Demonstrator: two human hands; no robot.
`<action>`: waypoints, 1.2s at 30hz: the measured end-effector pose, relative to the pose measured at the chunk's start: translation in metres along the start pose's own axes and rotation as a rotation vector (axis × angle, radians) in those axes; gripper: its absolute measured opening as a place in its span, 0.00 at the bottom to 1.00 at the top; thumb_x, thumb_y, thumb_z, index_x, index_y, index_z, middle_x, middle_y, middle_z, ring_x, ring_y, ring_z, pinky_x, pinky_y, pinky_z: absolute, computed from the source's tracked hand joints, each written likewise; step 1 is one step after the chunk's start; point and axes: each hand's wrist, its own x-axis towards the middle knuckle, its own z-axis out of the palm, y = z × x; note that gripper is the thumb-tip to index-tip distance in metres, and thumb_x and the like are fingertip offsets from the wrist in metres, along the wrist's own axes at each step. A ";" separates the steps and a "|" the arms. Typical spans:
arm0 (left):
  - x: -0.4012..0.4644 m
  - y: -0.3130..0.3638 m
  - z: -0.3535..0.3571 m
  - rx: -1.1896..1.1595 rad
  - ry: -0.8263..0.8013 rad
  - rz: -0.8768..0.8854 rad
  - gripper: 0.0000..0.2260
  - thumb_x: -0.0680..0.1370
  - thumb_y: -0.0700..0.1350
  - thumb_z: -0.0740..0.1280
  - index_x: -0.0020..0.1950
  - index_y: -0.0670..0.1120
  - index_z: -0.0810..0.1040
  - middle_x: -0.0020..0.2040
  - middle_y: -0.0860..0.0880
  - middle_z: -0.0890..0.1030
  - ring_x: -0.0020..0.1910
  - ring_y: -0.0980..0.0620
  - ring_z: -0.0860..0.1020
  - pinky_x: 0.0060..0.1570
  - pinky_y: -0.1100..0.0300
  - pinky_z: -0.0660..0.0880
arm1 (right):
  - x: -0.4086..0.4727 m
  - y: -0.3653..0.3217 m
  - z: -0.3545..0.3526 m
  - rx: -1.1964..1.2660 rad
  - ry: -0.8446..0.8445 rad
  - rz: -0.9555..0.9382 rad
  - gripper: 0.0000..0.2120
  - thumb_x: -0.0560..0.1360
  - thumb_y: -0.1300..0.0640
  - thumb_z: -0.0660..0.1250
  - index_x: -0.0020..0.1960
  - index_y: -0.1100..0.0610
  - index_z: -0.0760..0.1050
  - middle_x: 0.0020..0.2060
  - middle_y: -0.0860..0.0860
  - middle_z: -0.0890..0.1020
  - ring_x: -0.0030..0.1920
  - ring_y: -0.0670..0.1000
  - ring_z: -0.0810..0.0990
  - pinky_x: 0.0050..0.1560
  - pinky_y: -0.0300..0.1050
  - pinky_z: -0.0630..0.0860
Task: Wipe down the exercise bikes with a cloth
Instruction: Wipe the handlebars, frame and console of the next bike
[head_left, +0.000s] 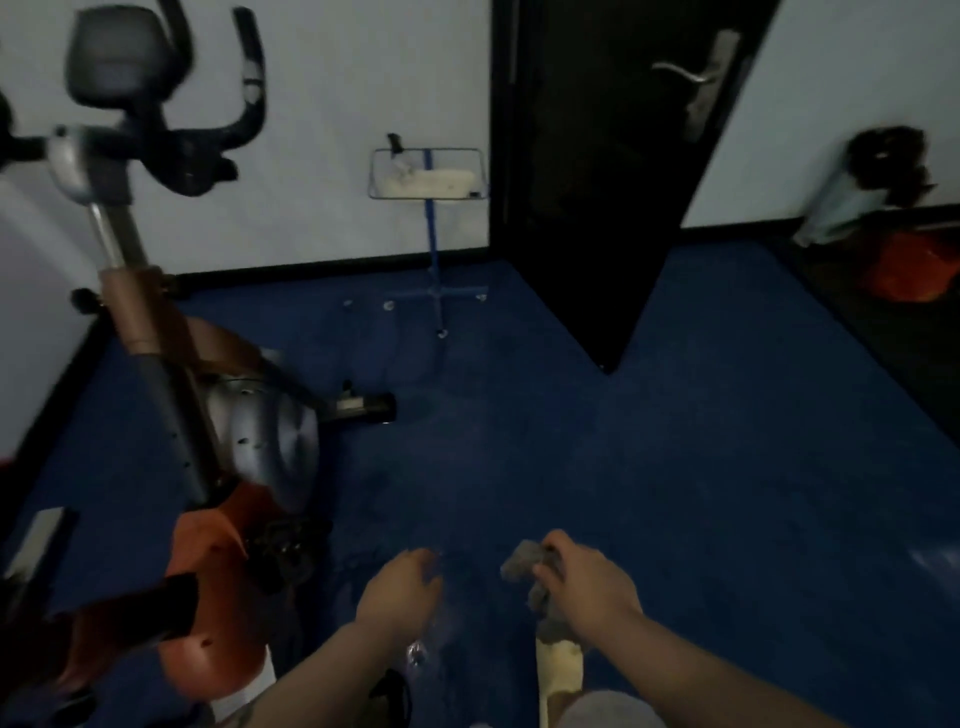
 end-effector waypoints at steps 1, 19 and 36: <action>0.008 0.009 -0.002 -0.015 0.025 -0.030 0.09 0.78 0.48 0.61 0.55 0.49 0.77 0.57 0.51 0.78 0.54 0.53 0.77 0.49 0.62 0.69 | 0.014 0.000 -0.010 -0.014 -0.013 -0.045 0.07 0.79 0.45 0.58 0.56 0.45 0.67 0.46 0.42 0.78 0.44 0.45 0.77 0.41 0.45 0.75; 0.106 0.025 -0.119 -0.363 0.409 -0.302 0.18 0.79 0.49 0.63 0.68 0.49 0.73 0.67 0.49 0.75 0.65 0.51 0.74 0.65 0.56 0.70 | 0.226 -0.137 -0.079 -0.163 -0.164 -0.522 0.06 0.79 0.44 0.59 0.54 0.43 0.68 0.46 0.44 0.79 0.42 0.45 0.77 0.36 0.44 0.72; 0.178 -0.003 -0.342 -0.576 0.984 -0.230 0.10 0.78 0.47 0.66 0.58 0.58 0.77 0.55 0.61 0.77 0.52 0.65 0.75 0.48 0.73 0.68 | 0.379 -0.386 -0.151 0.331 0.003 -0.833 0.08 0.76 0.48 0.66 0.51 0.36 0.70 0.51 0.40 0.73 0.48 0.36 0.74 0.41 0.30 0.71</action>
